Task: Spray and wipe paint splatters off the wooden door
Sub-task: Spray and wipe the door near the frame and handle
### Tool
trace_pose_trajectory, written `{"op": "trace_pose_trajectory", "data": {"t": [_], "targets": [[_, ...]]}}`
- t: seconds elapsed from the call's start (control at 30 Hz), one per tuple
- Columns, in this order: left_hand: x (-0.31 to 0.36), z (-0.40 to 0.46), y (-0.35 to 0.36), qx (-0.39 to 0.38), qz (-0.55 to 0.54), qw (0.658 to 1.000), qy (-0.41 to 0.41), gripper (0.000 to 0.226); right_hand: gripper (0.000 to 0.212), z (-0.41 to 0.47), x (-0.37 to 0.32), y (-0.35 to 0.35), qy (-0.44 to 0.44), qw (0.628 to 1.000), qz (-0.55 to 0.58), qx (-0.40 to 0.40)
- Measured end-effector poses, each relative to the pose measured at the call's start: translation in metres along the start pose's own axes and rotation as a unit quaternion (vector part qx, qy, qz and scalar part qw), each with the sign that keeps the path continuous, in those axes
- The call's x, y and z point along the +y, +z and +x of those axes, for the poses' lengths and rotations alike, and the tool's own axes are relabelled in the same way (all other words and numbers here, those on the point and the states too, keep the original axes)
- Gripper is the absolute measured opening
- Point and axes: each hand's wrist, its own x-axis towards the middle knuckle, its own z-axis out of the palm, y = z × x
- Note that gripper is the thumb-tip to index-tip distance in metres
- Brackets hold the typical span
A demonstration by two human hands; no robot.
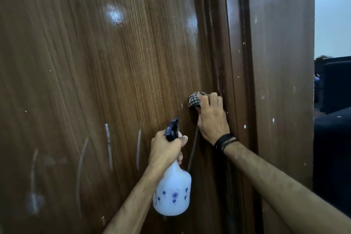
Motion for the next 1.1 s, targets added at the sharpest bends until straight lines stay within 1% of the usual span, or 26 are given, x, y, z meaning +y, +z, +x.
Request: {"op": "trace_pose_trajectory", "data": {"t": [0.07,0.13,0.23,0.33,0.4,0.47,0.53,0.63,0.73,0.8,0.9,0.97,1.07,1.1], "targets": [[0.002,-0.002,-0.002,0.004,0.008,1.000,-0.001,0.009,0.032,0.021,-0.009,-0.002,0.027,0.999,0.039,0.008],[0.003,-0.003,-0.005,0.008,0.001,1.000,-0.007,0.009,0.029,0.041,-0.016,0.000,0.026,0.998,0.045,0.019],[0.004,-0.005,-0.008,0.008,0.002,1.000,-0.002,0.009,0.038,0.032,-0.011,0.013,-0.033,0.999,0.024,0.030],[0.001,-0.008,-0.012,0.010,0.004,1.000,-0.006,0.005,0.043,-0.019,0.005,0.029,-0.115,0.992,0.044,0.020],[-0.002,-0.013,-0.012,0.012,0.013,1.000,-0.011,0.005,0.045,-0.054,0.013,0.037,-0.149,0.988,0.043,0.001],[-0.005,-0.019,-0.011,0.018,0.023,0.999,-0.017,0.005,0.049,-0.066,0.015,0.040,-0.140,0.989,0.055,-0.005],[-0.007,-0.024,-0.011,0.020,0.025,0.999,-0.024,0.005,0.052,-0.052,0.009,0.037,-0.112,0.991,0.077,0.007],[-0.006,-0.029,-0.010,0.021,0.024,0.999,-0.027,0.005,0.040,-0.007,-0.009,0.027,-0.089,0.992,0.088,0.020],[-0.005,-0.029,-0.010,0.028,0.015,0.999,-0.020,0.008,0.038,0.017,-0.019,0.029,-0.091,0.992,0.085,0.028],[-0.007,-0.028,-0.009,0.032,0.009,0.999,-0.019,0.009,0.043,0.005,-0.016,0.036,-0.113,0.988,0.098,0.039],[-0.017,-0.031,-0.002,0.042,0.004,0.999,-0.032,0.009,0.059,-0.039,-0.002,0.042,-0.154,0.982,0.108,0.020],[-0.025,-0.033,0.004,0.037,0.009,0.998,-0.046,0.008,0.061,-0.064,0.007,0.043,-0.121,0.986,0.112,0.015],[-0.036,-0.035,0.012,0.041,0.024,0.997,-0.066,0.011,0.041,-0.052,0.010,0.041,0.003,0.985,0.163,0.064],[-0.038,-0.035,0.014,0.044,0.026,0.996,-0.068,0.013,0.035,-0.038,0.009,0.039,0.019,0.981,0.174,0.084]]}}
